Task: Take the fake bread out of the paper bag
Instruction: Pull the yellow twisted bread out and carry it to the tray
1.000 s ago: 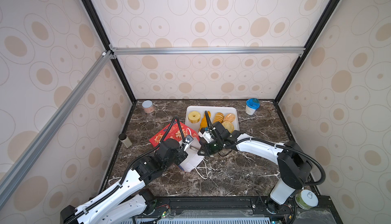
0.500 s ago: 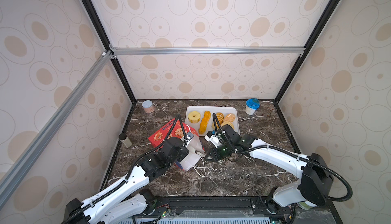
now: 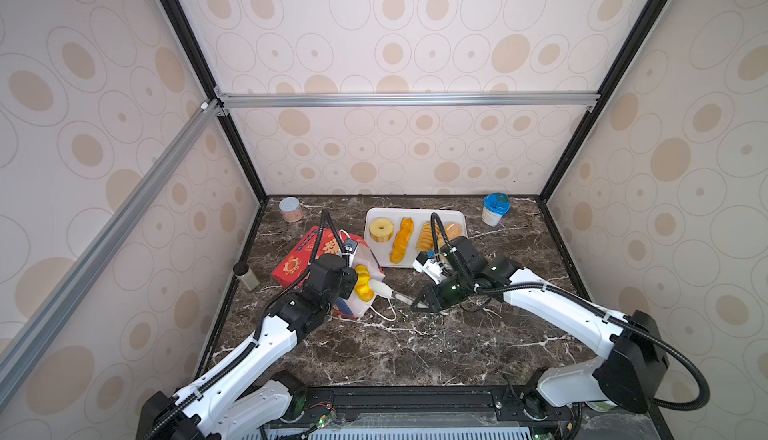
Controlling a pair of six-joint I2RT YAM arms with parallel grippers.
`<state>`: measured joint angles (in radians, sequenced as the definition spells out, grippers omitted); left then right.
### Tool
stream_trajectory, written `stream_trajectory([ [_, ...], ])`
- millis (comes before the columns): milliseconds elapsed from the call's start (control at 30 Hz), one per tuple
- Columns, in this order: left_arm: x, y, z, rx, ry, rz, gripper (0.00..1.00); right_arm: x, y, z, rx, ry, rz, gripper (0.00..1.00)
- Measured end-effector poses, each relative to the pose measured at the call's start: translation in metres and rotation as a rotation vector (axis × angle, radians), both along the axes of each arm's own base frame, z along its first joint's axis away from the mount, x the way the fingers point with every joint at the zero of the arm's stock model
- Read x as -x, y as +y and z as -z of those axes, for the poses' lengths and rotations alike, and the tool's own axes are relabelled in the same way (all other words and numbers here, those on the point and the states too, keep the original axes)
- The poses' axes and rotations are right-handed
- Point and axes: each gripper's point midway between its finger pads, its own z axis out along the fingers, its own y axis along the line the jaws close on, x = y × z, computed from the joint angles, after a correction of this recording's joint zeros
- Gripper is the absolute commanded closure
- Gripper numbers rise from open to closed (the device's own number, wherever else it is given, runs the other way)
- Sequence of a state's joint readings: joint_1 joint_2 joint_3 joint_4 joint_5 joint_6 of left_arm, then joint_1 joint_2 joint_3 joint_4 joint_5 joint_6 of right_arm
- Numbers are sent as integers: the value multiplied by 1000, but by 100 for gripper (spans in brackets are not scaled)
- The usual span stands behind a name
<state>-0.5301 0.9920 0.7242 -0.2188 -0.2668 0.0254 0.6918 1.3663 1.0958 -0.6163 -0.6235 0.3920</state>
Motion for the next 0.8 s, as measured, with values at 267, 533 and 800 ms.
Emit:
stream_trajectory([
  [267,-28,29,-1,62,-24,-150,100,-13,-38,-45,-100,-62,106,100],
  [533,-38,45,-20,96,-79,-210,100,-51,-79,-48,-111,-84,296,100],
  [800,-18,56,-51,128,-152,-226,100,-115,-67,10,-16,8,343,100],
])
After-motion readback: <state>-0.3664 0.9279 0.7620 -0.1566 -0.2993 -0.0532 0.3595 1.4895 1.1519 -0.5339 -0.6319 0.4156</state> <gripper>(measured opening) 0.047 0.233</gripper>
